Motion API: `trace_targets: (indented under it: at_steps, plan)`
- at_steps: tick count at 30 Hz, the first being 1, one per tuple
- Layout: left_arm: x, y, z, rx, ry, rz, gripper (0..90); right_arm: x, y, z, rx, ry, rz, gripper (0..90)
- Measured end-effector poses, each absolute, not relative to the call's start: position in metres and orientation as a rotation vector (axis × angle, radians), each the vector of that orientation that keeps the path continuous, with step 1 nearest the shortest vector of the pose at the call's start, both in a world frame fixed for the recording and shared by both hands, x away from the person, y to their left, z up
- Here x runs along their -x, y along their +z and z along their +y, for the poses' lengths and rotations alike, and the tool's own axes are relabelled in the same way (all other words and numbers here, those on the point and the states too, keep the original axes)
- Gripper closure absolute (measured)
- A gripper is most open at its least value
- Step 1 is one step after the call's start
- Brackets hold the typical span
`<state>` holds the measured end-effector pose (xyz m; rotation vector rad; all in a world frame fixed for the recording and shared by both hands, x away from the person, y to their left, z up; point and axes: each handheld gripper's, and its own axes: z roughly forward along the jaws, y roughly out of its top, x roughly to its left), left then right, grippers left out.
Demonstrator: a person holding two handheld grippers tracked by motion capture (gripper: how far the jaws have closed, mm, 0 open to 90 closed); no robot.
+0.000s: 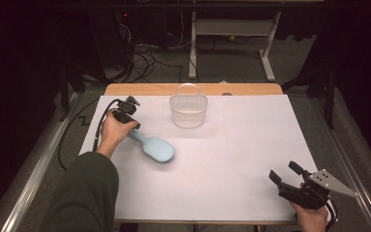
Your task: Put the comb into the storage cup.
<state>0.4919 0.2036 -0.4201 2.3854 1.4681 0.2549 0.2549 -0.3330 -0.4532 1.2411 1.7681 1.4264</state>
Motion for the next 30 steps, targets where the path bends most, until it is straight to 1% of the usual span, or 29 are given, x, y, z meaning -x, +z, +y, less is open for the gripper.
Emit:
trace_targets:
  at_steps: [2, 3, 6, 10, 21, 30]
  plan:
    - [-0.492, -0.420, 0.204, -2.387, 0.256, 1.470, 76.6, -0.255, -0.453, -0.333, -1.240, 1.425, 1.768, 16.9]
    - [-0.492, -0.420, 0.204, -2.389, 0.259, 1.474, 79.1, -0.255, -0.453, -0.333, -1.240, 1.425, 1.769, 17.0]
    - [-0.492, -0.421, 0.205, -2.393, 0.247, 1.488, 82.4, -0.255, -0.453, -0.333, -1.241, 1.425, 1.770, 17.0]
    - [-0.492, -0.421, 0.206, -2.397, 0.241, 1.486, 84.8, -0.255, -0.453, -0.333, -1.241, 1.424, 1.770, 17.1]
    - [-0.489, -0.426, 0.208, -2.414, 0.199, 1.520, 86.3, -0.255, -0.454, -0.333, -1.245, 1.427, 1.772, 17.1]
    - [-0.479, -0.430, 0.215, -2.393, 0.152, 1.521, 87.1, -0.256, -0.453, -0.333, -1.247, 1.424, 1.772, 17.1]
